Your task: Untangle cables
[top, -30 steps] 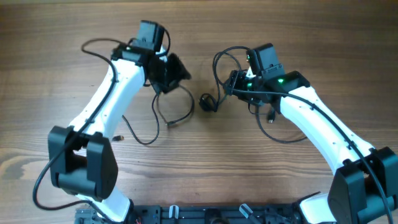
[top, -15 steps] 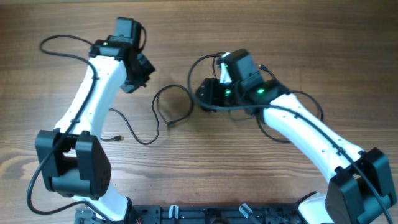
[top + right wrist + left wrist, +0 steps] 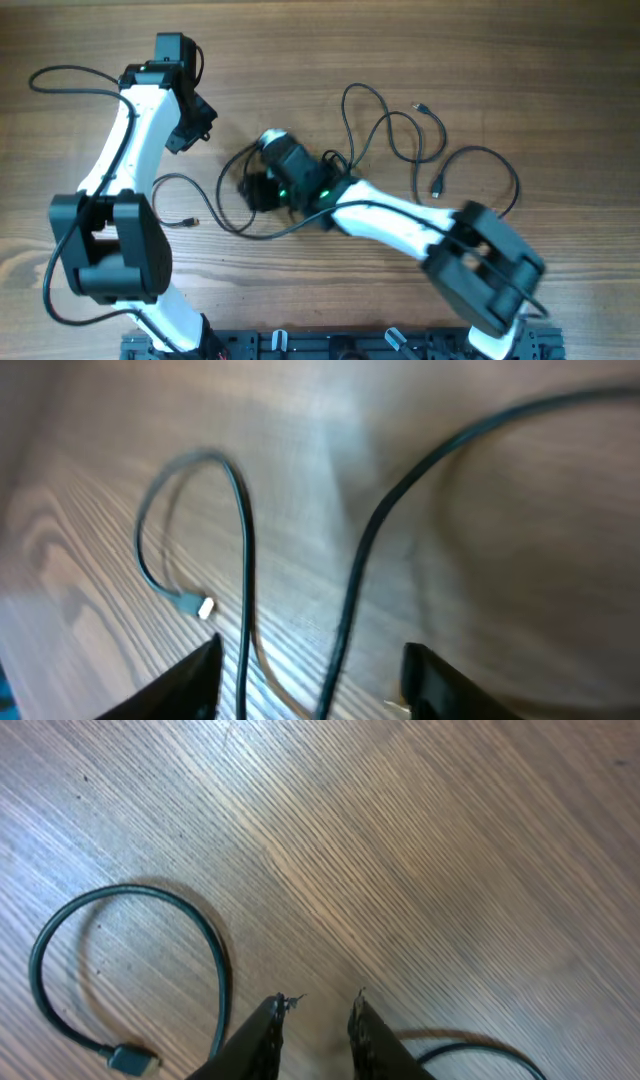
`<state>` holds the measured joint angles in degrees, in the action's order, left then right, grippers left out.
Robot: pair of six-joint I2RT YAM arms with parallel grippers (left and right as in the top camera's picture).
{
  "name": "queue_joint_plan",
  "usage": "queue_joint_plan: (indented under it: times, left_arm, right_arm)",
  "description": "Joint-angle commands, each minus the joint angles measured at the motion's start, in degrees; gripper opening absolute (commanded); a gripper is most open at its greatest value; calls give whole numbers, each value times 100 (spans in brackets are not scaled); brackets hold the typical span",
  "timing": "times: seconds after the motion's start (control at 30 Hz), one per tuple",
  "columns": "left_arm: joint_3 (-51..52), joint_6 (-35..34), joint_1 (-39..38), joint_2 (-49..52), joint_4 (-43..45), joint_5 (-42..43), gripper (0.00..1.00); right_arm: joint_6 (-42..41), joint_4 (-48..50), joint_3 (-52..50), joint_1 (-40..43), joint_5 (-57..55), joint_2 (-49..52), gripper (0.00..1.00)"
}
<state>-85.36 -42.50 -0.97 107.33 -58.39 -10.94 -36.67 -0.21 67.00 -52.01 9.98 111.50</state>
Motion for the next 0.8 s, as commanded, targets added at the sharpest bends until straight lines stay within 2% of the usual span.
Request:
queue_joint_plan:
  times: [0.0, 0.13, 0.2, 0.27, 0.33, 0.4, 0.63, 0.77]
  left_arm:
    - [7, 4, 46, 212, 55, -155, 27]
    - [7, 4, 46, 236, 92, -155, 29]
    - [7, 4, 46, 236, 96, -155, 31]
    - [7, 4, 46, 236, 94, -155, 32]
    - [7, 4, 46, 236, 94, -155, 33]
    - [7, 4, 46, 236, 94, -155, 34]
    - [7, 7, 46, 236, 94, -155, 38]
    - [7, 7, 46, 236, 94, -155, 39]
  right_arm:
    - [9, 168, 7, -92, -85, 310, 49]
    - [-249, 184, 4, -92, -11, 369, 46]
    - [-245, 168, 4, -92, -15, 369, 42]
    - [-245, 166, 4, -90, -15, 369, 30]
    - [-245, 162, 4, -74, -13, 369, 10]
    - [-254, 160, 4, -68, -13, 369, 4]
    - [-181, 153, 7, -68, 302, 367, 4]
    - [494, 337, 26, -46, 758, 192, 4]
